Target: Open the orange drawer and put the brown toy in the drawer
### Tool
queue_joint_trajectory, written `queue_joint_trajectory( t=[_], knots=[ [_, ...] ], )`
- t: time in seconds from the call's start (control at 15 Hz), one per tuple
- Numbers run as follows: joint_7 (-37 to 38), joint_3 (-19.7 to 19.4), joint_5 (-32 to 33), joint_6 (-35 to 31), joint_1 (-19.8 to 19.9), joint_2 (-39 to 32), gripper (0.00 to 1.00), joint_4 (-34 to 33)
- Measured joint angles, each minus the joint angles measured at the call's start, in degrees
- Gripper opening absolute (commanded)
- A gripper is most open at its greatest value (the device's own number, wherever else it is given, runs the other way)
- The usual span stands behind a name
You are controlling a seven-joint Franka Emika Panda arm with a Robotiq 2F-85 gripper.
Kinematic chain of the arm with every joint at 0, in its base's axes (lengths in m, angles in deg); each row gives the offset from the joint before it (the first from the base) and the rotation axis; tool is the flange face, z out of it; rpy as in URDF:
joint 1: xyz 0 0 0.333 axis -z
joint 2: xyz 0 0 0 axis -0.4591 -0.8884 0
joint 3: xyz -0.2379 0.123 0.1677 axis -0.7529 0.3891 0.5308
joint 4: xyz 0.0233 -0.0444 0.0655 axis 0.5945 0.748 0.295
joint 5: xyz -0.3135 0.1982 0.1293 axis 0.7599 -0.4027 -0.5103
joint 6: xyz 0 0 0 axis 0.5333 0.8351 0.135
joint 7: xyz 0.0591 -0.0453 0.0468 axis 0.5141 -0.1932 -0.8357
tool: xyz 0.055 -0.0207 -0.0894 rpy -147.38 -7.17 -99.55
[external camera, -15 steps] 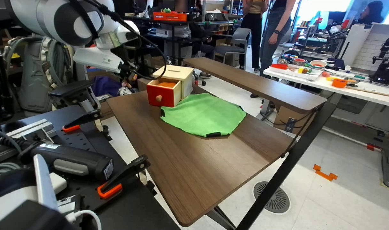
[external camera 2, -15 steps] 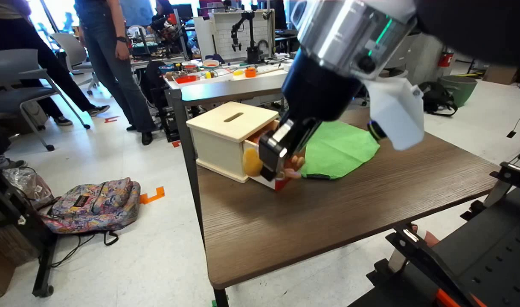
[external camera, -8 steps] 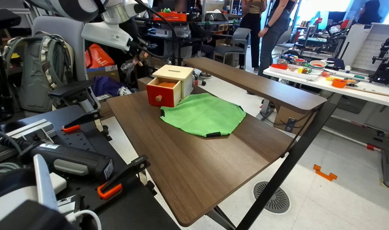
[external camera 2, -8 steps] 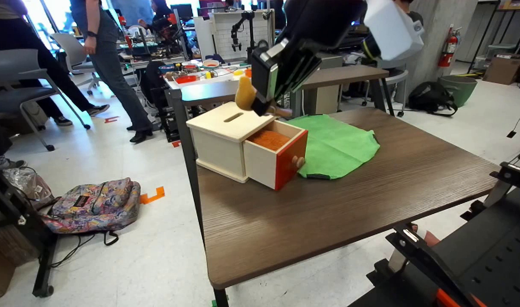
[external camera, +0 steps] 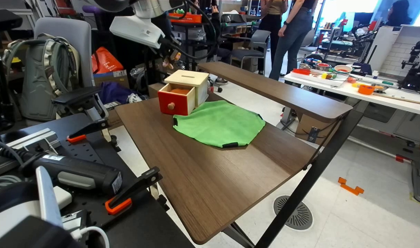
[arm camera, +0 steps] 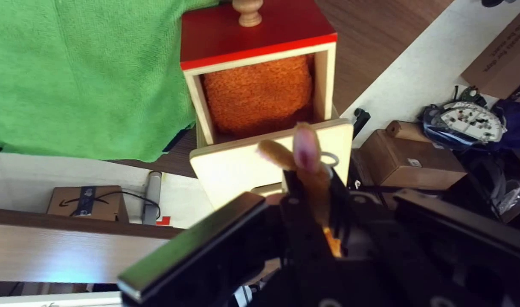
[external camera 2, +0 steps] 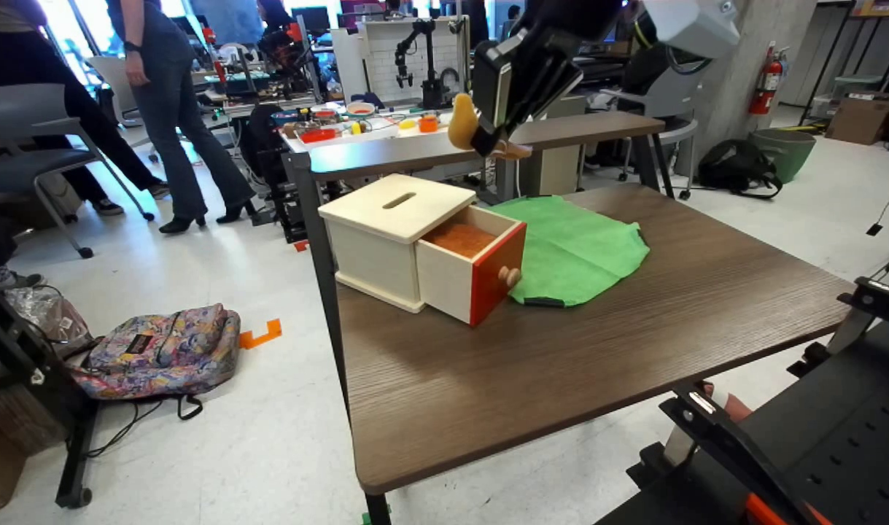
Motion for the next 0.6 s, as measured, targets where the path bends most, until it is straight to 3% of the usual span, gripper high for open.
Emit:
queue_joint_trajectory(
  t=[0.33, 0.6],
  knots=[
    [-0.04, -1.83, 0.00, 4.90, 0.16, -1.17, 0.04, -2.24],
    [-0.06, -5.94, 0.11, 7.09, -2.63, -2.37, 0.04, -3.32]
  ],
)
